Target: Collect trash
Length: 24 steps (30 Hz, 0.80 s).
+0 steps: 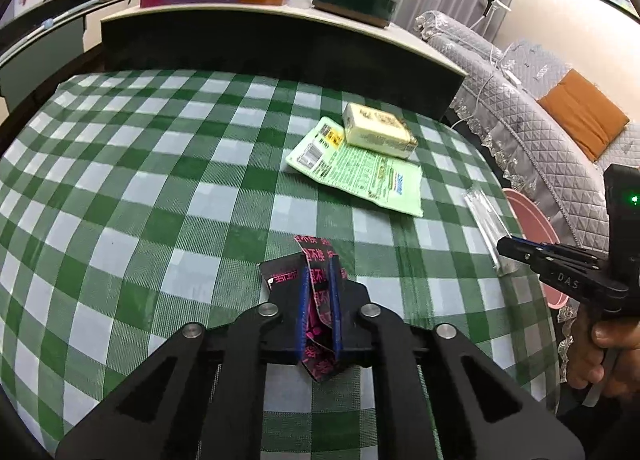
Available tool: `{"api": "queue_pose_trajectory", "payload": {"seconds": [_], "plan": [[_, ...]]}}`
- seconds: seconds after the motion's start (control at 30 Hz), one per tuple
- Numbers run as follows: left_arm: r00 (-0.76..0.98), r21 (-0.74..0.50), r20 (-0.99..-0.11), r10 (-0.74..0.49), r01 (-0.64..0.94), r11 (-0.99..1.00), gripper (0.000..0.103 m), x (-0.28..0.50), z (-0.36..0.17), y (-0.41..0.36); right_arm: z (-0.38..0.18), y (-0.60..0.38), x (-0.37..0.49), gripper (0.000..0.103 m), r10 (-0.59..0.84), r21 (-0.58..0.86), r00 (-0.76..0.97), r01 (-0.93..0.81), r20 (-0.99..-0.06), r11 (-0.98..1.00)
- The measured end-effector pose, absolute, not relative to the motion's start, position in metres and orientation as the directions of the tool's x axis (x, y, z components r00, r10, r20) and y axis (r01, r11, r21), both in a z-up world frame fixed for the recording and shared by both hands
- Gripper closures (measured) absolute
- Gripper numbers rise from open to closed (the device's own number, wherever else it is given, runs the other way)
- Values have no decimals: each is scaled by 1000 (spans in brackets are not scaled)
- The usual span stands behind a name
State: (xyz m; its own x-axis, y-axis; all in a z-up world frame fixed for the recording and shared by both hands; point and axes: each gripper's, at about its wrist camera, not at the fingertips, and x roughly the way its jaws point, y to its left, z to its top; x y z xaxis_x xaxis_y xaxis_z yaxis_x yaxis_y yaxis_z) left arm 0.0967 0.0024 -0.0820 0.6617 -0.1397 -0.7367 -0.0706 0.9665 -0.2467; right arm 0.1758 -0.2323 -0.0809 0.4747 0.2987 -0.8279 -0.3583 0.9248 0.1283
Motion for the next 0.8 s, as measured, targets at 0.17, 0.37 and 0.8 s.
{"api": "queue_pose_trajectory", "payload": {"seconds": [0.17,0.37,0.8], "plan": [[682,-243,-718,-140,-57,968,97,97,-75,-2,-69,-233,173,101,317,134,497,-369,-808,920],[707,-232,-693,-140,-35,972,98,96,-66,-5,-55,-238,170,101,338,151,525,-367,-781,918],[751,-201,-646,-139,8,980,98,95,-46,-20,-29,-256,160,101,344,161,587,-341,-733,926]]}}
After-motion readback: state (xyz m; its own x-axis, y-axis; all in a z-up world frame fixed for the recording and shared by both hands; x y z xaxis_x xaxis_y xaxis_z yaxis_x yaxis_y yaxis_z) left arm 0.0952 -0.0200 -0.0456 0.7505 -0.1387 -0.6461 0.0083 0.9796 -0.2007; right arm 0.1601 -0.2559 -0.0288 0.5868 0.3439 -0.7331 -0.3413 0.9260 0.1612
